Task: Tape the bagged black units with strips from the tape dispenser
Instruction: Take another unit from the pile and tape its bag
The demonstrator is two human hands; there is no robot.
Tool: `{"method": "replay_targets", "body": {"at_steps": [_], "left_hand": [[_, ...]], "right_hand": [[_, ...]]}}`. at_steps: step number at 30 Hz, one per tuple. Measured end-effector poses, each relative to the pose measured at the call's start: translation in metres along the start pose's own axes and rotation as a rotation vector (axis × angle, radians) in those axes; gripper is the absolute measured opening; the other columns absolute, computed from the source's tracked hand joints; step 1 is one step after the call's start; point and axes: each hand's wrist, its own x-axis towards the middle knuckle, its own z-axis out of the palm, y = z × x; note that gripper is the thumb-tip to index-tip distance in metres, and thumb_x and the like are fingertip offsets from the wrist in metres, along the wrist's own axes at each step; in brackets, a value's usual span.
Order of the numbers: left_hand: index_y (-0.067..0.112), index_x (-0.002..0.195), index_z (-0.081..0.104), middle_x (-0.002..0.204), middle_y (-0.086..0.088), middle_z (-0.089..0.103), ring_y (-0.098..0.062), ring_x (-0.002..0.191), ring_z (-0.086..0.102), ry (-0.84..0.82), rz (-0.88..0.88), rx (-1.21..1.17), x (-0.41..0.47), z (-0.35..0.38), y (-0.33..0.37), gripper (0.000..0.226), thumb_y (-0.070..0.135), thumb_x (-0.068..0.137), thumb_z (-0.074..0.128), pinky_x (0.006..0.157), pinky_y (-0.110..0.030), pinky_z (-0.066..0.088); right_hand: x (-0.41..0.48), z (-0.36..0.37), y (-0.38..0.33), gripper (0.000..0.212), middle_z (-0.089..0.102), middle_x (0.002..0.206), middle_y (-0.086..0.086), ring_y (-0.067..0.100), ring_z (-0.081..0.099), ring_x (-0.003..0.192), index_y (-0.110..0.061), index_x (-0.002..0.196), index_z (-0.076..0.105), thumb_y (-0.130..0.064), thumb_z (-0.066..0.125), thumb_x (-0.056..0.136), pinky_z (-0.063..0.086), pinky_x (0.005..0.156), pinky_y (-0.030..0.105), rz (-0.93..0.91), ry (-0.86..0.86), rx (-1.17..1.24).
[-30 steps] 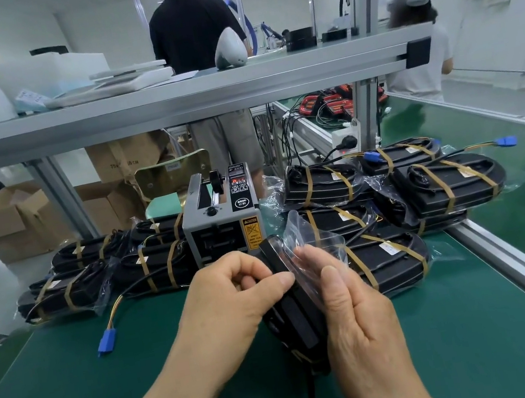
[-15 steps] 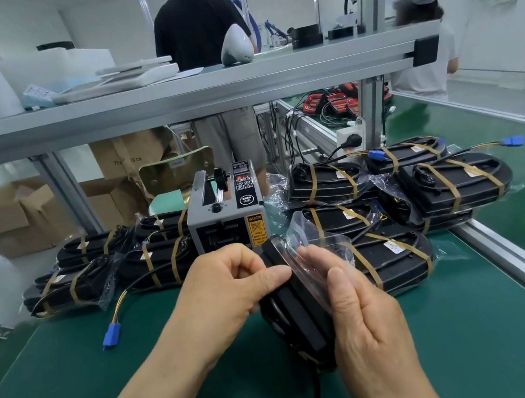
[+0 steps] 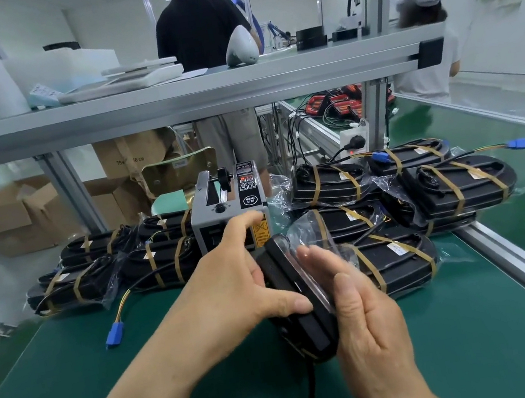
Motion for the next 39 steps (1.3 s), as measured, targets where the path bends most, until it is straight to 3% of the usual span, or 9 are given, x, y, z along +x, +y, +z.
{"method": "replay_targets", "body": {"at_steps": [2, 5, 10, 14, 21, 25, 31, 36, 39], "left_hand": [[0.046, 0.141, 0.028, 0.066, 0.010, 0.061, 0.005, 0.058, 0.057, 0.074, -0.020, 0.001, 0.003, 0.002, -0.004, 0.116, 0.050, 0.044, 0.093, 0.054, -0.009, 0.040], [0.033, 0.126, 0.053, 0.070, 0.010, 0.055, 0.011, 0.064, 0.052, 0.168, -0.021, 0.044, 0.004, 0.007, -0.007, 0.087, 0.042, 0.050, 0.094, 0.059, -0.006, 0.038], [0.044, 0.116, 0.051, 0.092, 0.040, 0.045, 0.011, 0.076, 0.048, 0.191, 0.187, 0.096, -0.020, 0.036, -0.015, 0.072, 0.035, 0.056, 0.090, 0.066, -0.012, 0.039], [0.026, 0.130, 0.049, 0.086, 0.026, 0.040, 0.006, 0.075, 0.045, 0.259, 0.315, 0.259, -0.042, 0.059, -0.032, 0.089, 0.031, 0.054, 0.094, 0.060, -0.012, 0.046], [0.013, 0.128, 0.048, 0.088, 0.005, 0.047, -0.009, 0.068, 0.048, 0.326, 0.509, 0.351, -0.049, 0.081, -0.057, 0.085, 0.010, 0.054, 0.090, 0.049, -0.026, 0.050], [0.015, 0.127, 0.049, 0.093, 0.008, 0.043, -0.012, 0.067, 0.052, 0.354, 0.574, 0.294, -0.048, 0.088, -0.062, 0.063, 0.029, 0.071, 0.075, 0.052, -0.027, 0.051], [0.016, 0.126, 0.049, 0.093, 0.009, 0.042, -0.010, 0.068, 0.052, 0.383, 0.580, 0.245, -0.052, 0.092, -0.073, 0.056, 0.035, 0.077, 0.068, 0.052, -0.025, 0.051], [0.027, 0.119, 0.058, 0.089, 0.016, 0.050, 0.000, 0.071, 0.053, 0.358, 0.543, 0.039, -0.054, 0.091, -0.076, 0.046, 0.039, 0.078, 0.074, 0.063, -0.013, 0.049], [0.035, 0.095, 0.070, 0.079, 0.010, 0.062, -0.005, 0.069, 0.060, 0.432, 0.205, -0.439, -0.039, 0.073, -0.067, 0.022, 0.052, 0.081, 0.069, 0.067, -0.013, 0.048]], "right_hand": [[0.005, 0.005, 0.008, 0.041, 0.063, 0.135, -0.009, 0.014, 0.057, 0.129, -0.032, 0.137, 0.056, -0.043, 0.035, 0.104, 0.047, 0.106, 0.031, 0.002, -0.018, 0.038], [0.006, 0.010, 0.021, 0.045, 0.056, 0.145, -0.006, 0.019, 0.050, 0.137, -0.031, 0.141, 0.052, -0.049, 0.033, 0.105, 0.040, 0.112, 0.044, 0.004, -0.054, 0.026], [-0.021, -0.004, 0.032, 0.052, 0.052, 0.146, -0.017, 0.008, 0.046, 0.138, -0.044, 0.146, 0.043, -0.056, 0.046, 0.096, 0.039, 0.110, 0.024, 0.131, -0.144, 0.016], [-0.037, -0.023, 0.018, 0.085, 0.063, 0.136, -0.010, 0.013, 0.055, 0.131, -0.022, 0.135, 0.056, -0.065, 0.079, 0.066, 0.048, 0.104, 0.026, 0.373, -0.185, 0.288], [-0.017, -0.021, -0.016, 0.090, 0.055, 0.130, -0.034, -0.016, 0.049, 0.121, -0.047, 0.139, 0.047, -0.062, 0.074, 0.054, 0.043, 0.103, 0.015, 0.402, -0.212, -0.343], [-0.002, -0.021, -0.013, 0.037, 0.068, 0.106, -0.033, -0.015, 0.060, 0.104, -0.051, 0.118, 0.056, -0.041, 0.071, 0.086, 0.046, 0.096, 0.017, 0.516, -0.273, -0.291], [-0.008, -0.020, -0.002, 0.015, 0.077, 0.081, -0.009, 0.001, 0.071, 0.076, -0.022, 0.089, 0.076, -0.010, 0.078, 0.079, 0.051, 0.067, 0.013, 0.607, -0.055, -0.020], [-0.006, -0.019, -0.001, 0.019, 0.077, 0.094, -0.010, 0.009, 0.074, 0.088, -0.018, 0.065, 0.069, -0.006, 0.082, 0.072, 0.053, 0.085, 0.035, 0.566, 0.008, -0.061], [-0.005, -0.023, -0.002, 0.023, 0.077, 0.095, -0.012, 0.007, 0.073, 0.088, -0.021, 0.063, 0.069, -0.004, 0.083, 0.072, 0.053, 0.091, 0.041, 0.555, 0.029, -0.105]]}}
